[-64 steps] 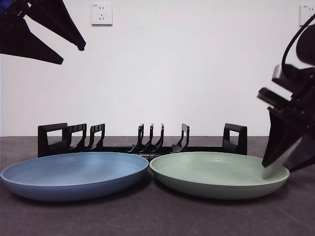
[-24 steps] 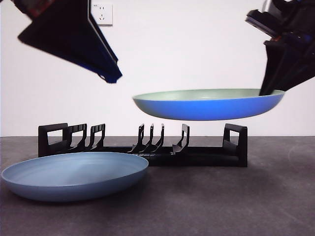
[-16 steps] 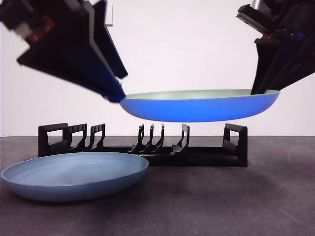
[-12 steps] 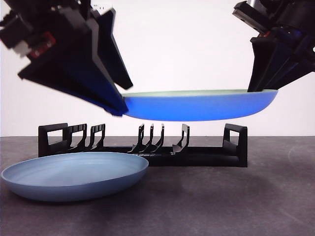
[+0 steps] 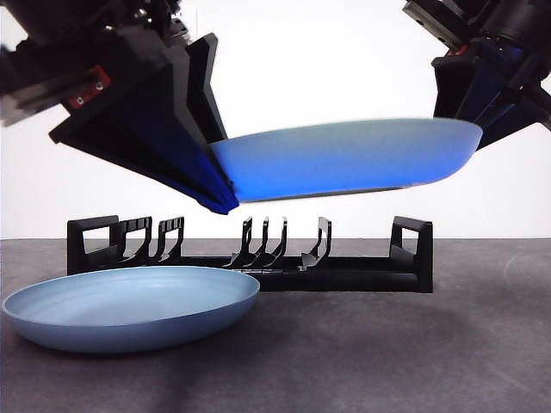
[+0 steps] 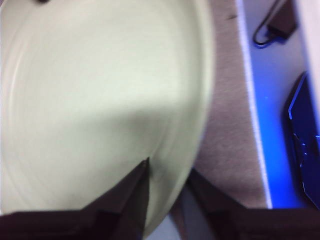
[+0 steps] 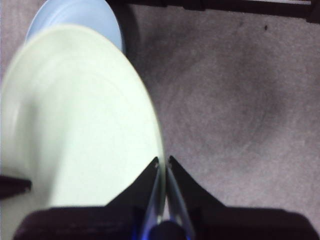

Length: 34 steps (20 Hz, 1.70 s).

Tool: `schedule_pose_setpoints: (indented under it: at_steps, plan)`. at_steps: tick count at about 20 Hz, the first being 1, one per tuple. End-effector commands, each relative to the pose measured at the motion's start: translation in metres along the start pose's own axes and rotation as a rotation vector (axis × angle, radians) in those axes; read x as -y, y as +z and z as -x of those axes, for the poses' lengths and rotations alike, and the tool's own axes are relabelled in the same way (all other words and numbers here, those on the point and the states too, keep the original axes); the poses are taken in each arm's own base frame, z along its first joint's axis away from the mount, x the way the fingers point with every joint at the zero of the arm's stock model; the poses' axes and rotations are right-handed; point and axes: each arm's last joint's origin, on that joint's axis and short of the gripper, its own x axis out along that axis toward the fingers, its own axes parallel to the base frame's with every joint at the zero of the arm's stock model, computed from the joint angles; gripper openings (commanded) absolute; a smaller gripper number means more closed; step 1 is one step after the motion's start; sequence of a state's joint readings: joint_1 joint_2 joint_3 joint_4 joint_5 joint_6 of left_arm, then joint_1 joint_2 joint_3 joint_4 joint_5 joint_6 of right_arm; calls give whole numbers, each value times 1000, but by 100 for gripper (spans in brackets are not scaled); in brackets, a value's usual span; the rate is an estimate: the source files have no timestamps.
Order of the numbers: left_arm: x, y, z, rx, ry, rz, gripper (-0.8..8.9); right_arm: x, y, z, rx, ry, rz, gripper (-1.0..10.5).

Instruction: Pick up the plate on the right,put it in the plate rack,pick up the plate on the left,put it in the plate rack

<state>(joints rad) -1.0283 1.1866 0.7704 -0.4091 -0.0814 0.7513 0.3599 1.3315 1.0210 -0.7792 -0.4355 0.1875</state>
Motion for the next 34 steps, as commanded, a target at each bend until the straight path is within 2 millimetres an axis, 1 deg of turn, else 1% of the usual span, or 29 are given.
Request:
schedule_pose_setpoints:
  at_steps: [1,3,5,6,8,9,10,12,16,18,20,22,24,28,31,34]
  plan:
    - [0,0,-1,-4,14,39,-13,-1,1,0,0,7,7,-12]
    - [1,2,-1,1,10,33,-13,-1,1,0,3,5,19,12]
    - [3,3,-1,4,7,28,-13,-1,2,1,13,4,35,12]
    - [3,3,-1,6,6,26,-12,-1,3,1,21,3,43,36]
    - [4,4,0,8,5,25,-12,-2,6,3,40,-12,64,167]
    - [4,4,0,10,4,29,-12,-3,10,7,65,-37,72,267]
    - [4,5,0,10,7,33,-9,-5,14,10,89,-61,79,293]
    - [4,6,0,21,17,74,-9,-9,20,20,155,-87,101,292]
    - [-5,14,4,70,58,227,-9,-22,31,47,401,-69,188,284]
    - [-19,18,11,99,123,330,-9,-29,34,64,538,-72,213,284]
    - [-35,18,17,120,183,449,-9,-33,35,76,632,-86,230,283]
    - [-55,11,23,131,236,581,-9,-35,33,84,678,-105,230,283]
    - [-75,-2,29,143,281,683,-9,-34,33,87,692,-126,222,282]
    - [-111,-38,40,289,295,870,-9,-33,32,87,689,-129,218,281]
    - [-126,-56,48,375,299,941,-9,-33,32,87,689,-129,218,281]
    - [-137,-75,57,440,295,1006,-9,-33,32,87,689,-129,218,281]
